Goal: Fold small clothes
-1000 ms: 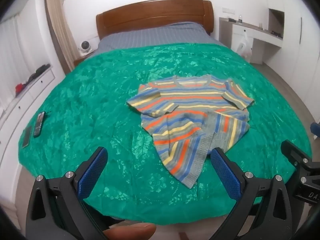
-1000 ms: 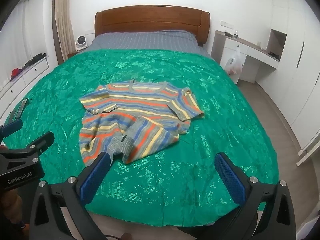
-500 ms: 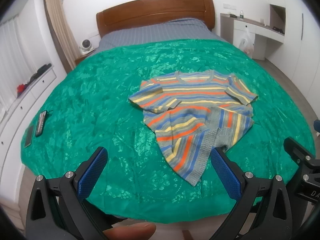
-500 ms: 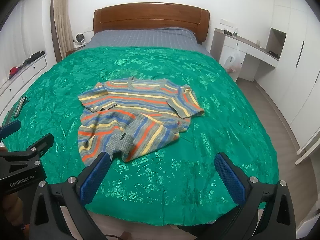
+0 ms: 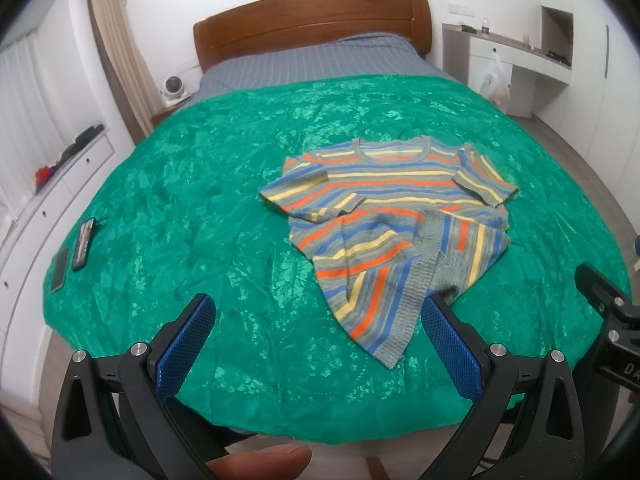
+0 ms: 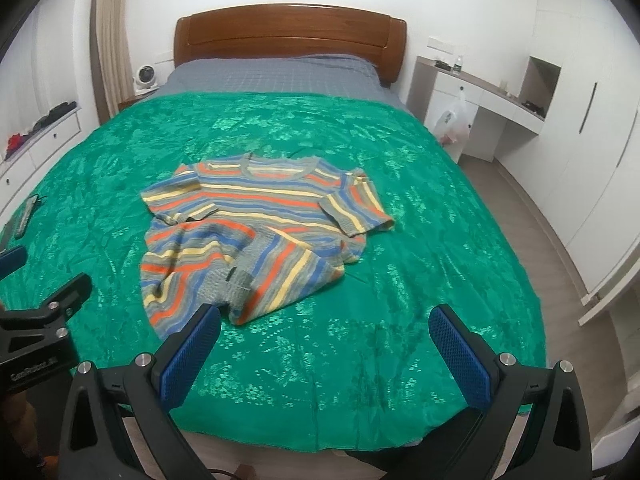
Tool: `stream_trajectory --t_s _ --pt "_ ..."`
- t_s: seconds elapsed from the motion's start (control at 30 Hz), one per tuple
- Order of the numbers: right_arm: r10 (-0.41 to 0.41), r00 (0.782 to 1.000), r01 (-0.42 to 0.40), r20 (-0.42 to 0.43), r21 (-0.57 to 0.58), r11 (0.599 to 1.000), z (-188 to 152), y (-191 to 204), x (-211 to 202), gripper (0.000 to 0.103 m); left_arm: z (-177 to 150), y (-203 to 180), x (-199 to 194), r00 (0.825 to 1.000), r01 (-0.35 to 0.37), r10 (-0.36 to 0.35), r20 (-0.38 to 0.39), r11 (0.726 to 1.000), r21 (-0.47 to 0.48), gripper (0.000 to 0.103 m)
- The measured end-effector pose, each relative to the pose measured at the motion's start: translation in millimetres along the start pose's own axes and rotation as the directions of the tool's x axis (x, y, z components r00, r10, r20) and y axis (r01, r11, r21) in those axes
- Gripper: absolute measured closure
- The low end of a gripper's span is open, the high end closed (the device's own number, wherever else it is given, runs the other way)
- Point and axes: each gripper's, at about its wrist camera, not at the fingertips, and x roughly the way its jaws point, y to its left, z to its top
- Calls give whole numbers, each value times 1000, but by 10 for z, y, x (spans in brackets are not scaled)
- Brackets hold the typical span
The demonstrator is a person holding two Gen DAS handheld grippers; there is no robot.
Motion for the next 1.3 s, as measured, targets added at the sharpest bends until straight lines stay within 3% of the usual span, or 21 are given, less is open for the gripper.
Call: stream_trajectory --t_s 0.83,1.3 --pt "-77 997 77 -6 10 997 11 -101 -21 0 -10 31 83 992 98 -100 -79 995 -30 0" --pt "-88 996 88 -5 4 996 23 -108 -13 0 -39 37 116 990 92 -94 -101 996 -22 0"
